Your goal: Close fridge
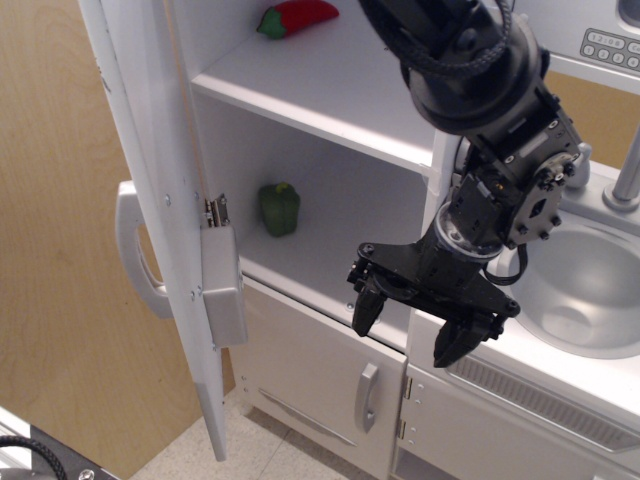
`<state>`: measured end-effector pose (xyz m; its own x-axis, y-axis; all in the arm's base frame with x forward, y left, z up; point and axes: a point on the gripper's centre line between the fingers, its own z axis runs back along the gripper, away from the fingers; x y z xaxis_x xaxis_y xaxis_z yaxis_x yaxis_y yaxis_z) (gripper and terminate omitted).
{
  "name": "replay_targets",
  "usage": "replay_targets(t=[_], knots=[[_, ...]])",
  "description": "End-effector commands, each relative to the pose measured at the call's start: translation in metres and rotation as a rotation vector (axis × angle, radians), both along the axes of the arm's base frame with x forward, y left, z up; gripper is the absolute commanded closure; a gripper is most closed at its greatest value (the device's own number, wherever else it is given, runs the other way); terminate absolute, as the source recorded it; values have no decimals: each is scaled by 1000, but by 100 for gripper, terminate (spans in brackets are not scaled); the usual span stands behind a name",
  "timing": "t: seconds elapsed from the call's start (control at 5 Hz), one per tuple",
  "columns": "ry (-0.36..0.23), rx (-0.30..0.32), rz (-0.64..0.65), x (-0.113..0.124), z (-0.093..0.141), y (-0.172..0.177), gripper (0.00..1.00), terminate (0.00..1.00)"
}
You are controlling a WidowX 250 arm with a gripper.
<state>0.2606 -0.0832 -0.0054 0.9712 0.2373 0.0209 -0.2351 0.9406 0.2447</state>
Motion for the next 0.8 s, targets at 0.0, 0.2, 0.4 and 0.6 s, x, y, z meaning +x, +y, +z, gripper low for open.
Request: replay_targets(t=[0.0,0.2,0.4,0.6], knots=[[0,0,0,0,0,0,0,0],[12,-61,16,-26,12,3,0,0],[37,-85,26,-48,15,14,0,0],[40,-84,-1,-77,20,27,0,0]])
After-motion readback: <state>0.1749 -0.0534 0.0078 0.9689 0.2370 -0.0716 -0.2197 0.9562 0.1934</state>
